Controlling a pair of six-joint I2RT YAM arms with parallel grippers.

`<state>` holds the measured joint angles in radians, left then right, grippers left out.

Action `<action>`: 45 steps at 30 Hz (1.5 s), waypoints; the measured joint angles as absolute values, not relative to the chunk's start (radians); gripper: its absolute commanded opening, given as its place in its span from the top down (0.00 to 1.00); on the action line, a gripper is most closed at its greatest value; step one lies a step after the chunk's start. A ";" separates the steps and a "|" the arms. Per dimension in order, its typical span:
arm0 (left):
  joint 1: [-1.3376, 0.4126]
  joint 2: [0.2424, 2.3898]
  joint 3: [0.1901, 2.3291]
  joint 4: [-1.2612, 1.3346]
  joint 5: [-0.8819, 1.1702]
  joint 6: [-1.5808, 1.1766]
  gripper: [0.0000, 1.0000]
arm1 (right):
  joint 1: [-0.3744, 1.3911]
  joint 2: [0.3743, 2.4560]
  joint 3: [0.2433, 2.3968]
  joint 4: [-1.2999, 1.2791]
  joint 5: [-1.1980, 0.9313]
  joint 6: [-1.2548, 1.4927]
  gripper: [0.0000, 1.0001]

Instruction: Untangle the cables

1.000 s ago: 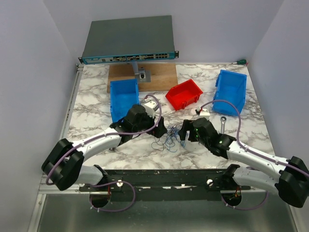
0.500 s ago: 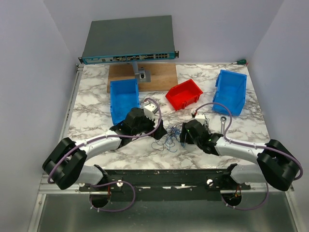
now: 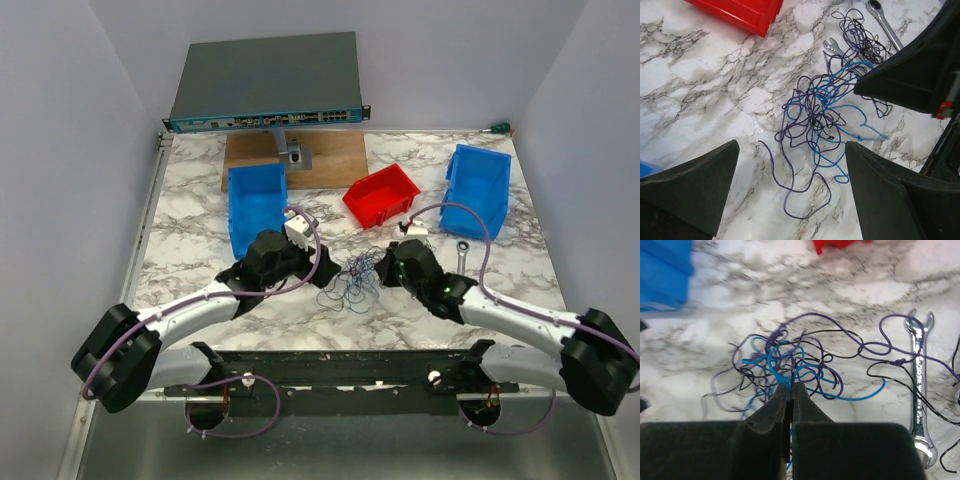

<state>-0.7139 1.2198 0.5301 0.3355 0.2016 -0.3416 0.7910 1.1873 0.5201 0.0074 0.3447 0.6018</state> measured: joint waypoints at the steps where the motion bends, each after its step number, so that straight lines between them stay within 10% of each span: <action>1: -0.714 1.208 0.521 0.340 0.195 -0.341 0.11 | 0.791 1.146 0.521 0.007 0.324 0.593 0.99; 45: -0.721 1.067 0.389 0.573 0.302 -0.310 0.25 | 0.790 1.090 0.723 0.044 -0.384 0.500 0.99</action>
<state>-0.7212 1.0672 0.3885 0.5732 0.3023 -0.3103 0.7902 1.0901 0.7231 0.0441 -0.3840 0.5003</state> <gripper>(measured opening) 0.857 0.033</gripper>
